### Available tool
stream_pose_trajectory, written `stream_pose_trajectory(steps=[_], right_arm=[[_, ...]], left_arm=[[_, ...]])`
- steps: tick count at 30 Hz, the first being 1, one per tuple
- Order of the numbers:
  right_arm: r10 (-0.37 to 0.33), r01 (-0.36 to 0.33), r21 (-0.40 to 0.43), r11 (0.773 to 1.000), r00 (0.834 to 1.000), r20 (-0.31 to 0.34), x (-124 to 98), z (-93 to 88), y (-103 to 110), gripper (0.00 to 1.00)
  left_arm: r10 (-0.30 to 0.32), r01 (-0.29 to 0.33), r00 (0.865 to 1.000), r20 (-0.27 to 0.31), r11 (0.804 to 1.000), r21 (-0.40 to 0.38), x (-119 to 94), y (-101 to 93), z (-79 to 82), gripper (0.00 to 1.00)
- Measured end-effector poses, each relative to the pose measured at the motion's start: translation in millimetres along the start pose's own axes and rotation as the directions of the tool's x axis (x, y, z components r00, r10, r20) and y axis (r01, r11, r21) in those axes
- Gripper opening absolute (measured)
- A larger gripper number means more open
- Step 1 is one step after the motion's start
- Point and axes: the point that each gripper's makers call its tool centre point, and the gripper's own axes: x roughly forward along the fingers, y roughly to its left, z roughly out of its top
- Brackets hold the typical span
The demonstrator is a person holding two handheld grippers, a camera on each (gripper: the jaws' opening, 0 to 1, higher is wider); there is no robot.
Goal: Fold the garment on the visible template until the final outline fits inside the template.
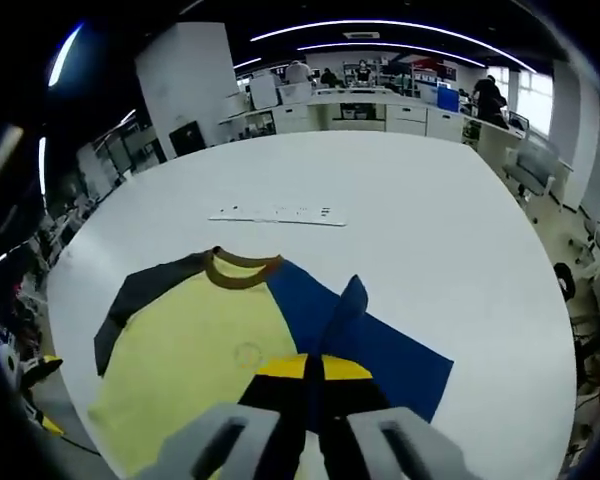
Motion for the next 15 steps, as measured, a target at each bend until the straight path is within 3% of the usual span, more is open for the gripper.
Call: stream_pose_trajectory(steps=[15], right_arm=[[0.043,-0.043,-0.044,0.998,0.999,0.01,13,11.8,38,0.0]], left_arm=[[-0.006,0.006,1.0,-0.001,1.0,0.003,0,-1.3,-0.8,0.96]])
